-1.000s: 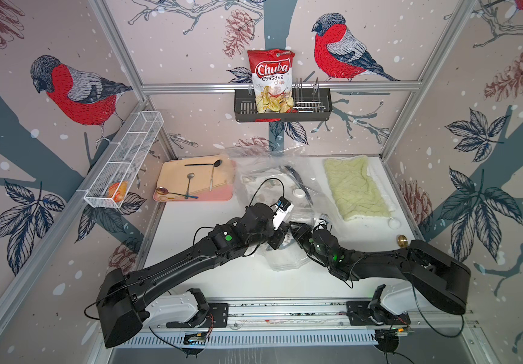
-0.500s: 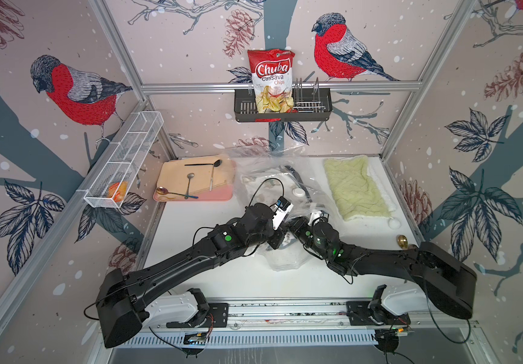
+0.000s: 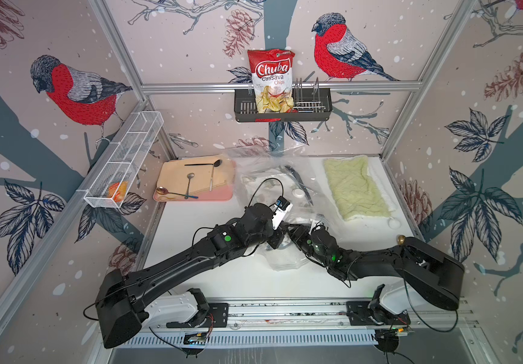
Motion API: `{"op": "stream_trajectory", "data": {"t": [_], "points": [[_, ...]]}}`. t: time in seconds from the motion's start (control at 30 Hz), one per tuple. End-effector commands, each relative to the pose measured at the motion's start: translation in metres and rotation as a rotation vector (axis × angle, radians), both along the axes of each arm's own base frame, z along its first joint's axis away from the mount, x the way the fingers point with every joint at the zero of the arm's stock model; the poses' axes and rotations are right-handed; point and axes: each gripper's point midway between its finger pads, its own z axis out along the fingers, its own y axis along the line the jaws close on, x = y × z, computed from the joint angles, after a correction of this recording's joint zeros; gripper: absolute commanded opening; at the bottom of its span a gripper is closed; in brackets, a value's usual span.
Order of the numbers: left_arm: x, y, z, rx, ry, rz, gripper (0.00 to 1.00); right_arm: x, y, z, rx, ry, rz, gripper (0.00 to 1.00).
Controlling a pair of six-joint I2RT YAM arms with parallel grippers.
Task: Take the blanket out of the vacuum bag
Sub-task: Take out the blanket from the vacuum bag.
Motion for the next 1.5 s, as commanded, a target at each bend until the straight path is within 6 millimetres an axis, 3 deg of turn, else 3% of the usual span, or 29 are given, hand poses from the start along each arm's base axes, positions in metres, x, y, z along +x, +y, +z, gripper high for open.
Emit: {"op": "stream_trajectory", "data": {"t": [0.0,0.2,0.47,0.63,0.9,1.0,1.1,1.27,1.47], "points": [[0.001,-0.003,0.007,-0.026,-0.018,-0.008,0.09,0.007,0.006,0.015,0.051,-0.028,-0.002,0.49],[0.000,-0.002,0.009,-0.030,-0.021,-0.007,0.09,0.016,0.024,0.027,0.060,-0.055,0.030,0.47],[0.002,0.001,0.016,-0.043,-0.040,0.010,0.08,0.020,0.041,0.063,0.093,-0.133,0.081,0.26],[0.002,0.005,0.023,-0.061,-0.062,0.022,0.07,0.022,0.042,0.080,0.072,-0.170,0.074,0.22],[0.004,0.007,0.024,-0.061,-0.071,0.035,0.06,0.023,0.034,0.061,0.065,-0.122,0.054,0.23],[0.004,0.006,0.024,-0.061,-0.068,0.036,0.06,0.022,0.029,0.048,0.047,-0.090,0.041,0.39],[0.004,0.006,0.024,-0.061,-0.067,0.032,0.06,0.020,0.022,0.034,0.036,-0.054,0.031,0.48],[0.003,0.005,0.024,-0.064,-0.065,0.028,0.06,0.020,0.018,0.023,0.030,-0.033,0.022,0.52],[0.003,0.006,0.025,-0.065,-0.067,0.030,0.06,0.033,0.021,0.021,0.009,-0.006,0.012,0.56]]}}
